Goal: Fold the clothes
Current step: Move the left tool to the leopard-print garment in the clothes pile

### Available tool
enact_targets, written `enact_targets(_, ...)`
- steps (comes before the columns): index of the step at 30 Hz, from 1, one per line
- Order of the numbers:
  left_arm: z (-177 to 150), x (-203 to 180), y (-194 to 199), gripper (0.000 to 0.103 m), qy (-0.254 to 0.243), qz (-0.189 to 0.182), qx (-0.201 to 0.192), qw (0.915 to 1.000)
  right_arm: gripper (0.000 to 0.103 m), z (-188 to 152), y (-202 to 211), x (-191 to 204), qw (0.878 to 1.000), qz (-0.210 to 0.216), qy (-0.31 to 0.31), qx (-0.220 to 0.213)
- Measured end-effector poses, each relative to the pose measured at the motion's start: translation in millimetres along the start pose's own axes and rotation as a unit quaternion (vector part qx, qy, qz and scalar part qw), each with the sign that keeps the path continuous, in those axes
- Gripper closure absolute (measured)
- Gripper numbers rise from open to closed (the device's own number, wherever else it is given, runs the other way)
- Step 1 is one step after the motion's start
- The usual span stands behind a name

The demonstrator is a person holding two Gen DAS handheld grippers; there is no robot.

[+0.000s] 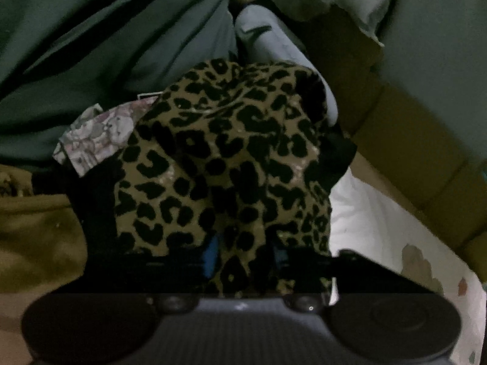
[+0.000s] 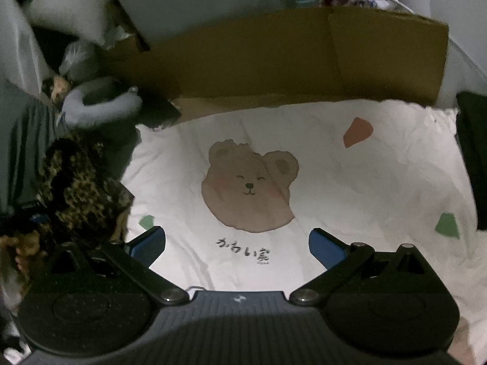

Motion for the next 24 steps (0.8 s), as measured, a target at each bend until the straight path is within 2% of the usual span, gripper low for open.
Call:
enact_targets(1,-1.1,0.0,0.9,0.094,-0.002,-0.001,0.003,1.0000,0.000,-0.1,0.8,0.6,1.000,-0.002,0.004,-0.001)
enact_targets(5,-3.7,-4.0,9.4,0.100,-0.007,-0.006,0.006,0.9999,0.000,2.9,6.0,-1.1,1.000,-0.002,-0.010,-0.005)
enact_targets(10,-7.6,-19.7,19.1,0.101,-0.008,-0.034,0.015,0.9993,0.000,11.0,12.7,-2.2,0.999,0.014,-0.029,-0.013)
enact_targets(15,-10.3,-49.3,35.0,0.101,-0.023,-0.069,0.016,0.9973,0.008,16.3,20.1,5.3,0.999,0.030,-0.023,-0.016)
enact_targets(24,-27.6,-123.1,66.0,0.102,-0.074,-0.144,0.015,0.9867,0.007,15.7,26.0,18.5,0.998,0.061,-0.020,-0.019)
Point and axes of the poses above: each gripper's, at about its wrist camera, not at the fingertips, and y roughly against the way its jaws point, x to its left, z to its top, the point moved 4 cm from there along -y, roughly the way its jaws point, and after that the axes turned 9 degrees about -x, right-handed, at the moved point
